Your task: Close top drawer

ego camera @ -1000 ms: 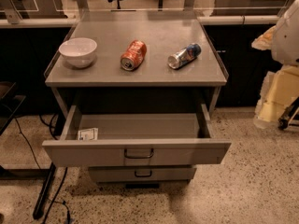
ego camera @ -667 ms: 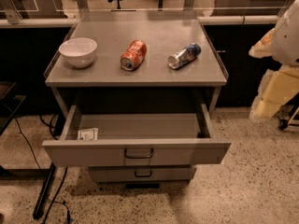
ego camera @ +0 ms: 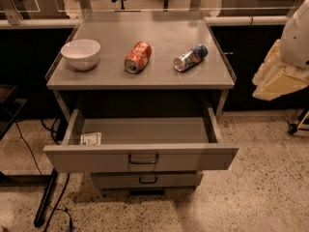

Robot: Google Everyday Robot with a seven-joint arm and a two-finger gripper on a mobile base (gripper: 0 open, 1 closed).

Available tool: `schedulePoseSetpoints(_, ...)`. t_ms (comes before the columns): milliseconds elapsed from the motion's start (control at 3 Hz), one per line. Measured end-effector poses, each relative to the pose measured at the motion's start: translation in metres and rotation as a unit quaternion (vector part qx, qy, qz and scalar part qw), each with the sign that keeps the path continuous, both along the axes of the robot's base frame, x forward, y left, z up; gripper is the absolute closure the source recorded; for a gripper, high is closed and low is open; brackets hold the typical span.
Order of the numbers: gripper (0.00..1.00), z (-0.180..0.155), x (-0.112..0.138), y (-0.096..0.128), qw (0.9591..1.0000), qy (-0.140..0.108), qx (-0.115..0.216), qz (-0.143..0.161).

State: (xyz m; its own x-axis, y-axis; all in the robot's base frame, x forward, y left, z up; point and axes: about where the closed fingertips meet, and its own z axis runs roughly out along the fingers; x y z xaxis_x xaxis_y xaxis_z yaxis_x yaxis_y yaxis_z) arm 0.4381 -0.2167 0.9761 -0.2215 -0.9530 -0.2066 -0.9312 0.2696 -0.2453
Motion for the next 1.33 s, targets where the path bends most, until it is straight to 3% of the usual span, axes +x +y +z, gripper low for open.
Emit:
schedulePoseSetpoints(333, 0.96, -0.003, -0.001, 0.0, 1.0, 0.002, 0.002, -0.001)
schedulePoseSetpoints(667, 1.0, -0.026, -0.007, -0.001, 0.9995, 0.021, 0.021, -0.012)
schedulePoseSetpoints(1000, 1.0, -0.078, -0.012, 0.007, 0.9982, 0.046, 0.027, -0.027)
schedulePoseSetpoints(1333, 1.0, -0.152, -0.015, 0.018, 0.9954, 0.084, 0.022, -0.039)
